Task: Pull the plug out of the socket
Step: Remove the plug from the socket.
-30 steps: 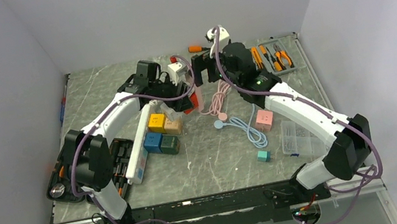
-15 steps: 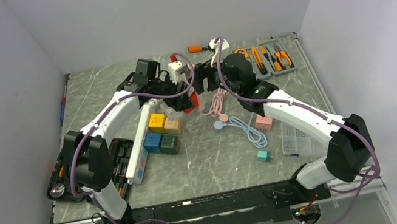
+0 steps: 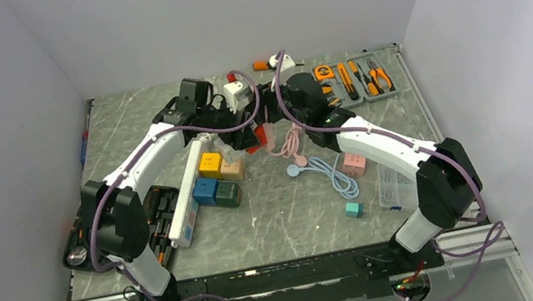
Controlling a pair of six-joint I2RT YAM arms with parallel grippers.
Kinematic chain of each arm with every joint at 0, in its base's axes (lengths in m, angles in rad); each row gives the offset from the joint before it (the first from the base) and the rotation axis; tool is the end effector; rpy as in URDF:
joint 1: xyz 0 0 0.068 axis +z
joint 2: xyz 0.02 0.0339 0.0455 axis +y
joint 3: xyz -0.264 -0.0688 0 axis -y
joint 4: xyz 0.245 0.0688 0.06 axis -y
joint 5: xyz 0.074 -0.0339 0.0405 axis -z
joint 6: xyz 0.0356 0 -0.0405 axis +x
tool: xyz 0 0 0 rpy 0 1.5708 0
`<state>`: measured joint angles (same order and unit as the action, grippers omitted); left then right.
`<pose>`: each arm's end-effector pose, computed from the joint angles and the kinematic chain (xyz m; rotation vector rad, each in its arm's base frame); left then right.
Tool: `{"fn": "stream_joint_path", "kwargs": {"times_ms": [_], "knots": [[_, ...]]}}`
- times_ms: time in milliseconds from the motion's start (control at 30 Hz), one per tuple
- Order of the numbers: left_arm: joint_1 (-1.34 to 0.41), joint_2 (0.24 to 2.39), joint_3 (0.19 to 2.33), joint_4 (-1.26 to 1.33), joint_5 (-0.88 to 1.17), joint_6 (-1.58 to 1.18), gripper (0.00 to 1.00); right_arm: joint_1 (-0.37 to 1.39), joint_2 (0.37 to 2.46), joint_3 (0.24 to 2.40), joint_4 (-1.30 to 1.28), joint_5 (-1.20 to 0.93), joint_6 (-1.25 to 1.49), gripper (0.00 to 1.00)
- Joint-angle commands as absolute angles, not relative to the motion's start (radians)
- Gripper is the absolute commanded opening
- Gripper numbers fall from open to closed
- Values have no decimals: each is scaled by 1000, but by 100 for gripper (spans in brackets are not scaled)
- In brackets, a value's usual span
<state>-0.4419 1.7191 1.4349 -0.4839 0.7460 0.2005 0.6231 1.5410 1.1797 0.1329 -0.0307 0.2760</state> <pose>0.3359 -0.1856 0.2939 1.0660 2.0190 -0.9900 0.2992 0.2164 0.3221 -0.3416 1.8179 0.6639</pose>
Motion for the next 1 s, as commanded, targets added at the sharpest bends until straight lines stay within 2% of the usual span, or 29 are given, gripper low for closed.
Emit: {"fn": "stream_joint_path", "kwargs": {"times_ms": [0,133,267,367,633,967], "knots": [[-449,1616,1493,-426,853,198,0,625,1554,1201,209,-1,276,52],[-449,1604,1484,-439,855,203,0,625,1577,1220,210,25,275,27],[-449,1591,1472,-458,836,229,0,633,1594,1242,176,52,257,13],[-449,1589,1472,-482,820,250,0,641,1594,1251,140,103,216,0],[-449,1603,1494,-543,805,288,0,642,1568,1238,81,273,92,0],[-449,1591,1511,-609,813,331,0,605,1554,1202,79,350,9,0]]}}
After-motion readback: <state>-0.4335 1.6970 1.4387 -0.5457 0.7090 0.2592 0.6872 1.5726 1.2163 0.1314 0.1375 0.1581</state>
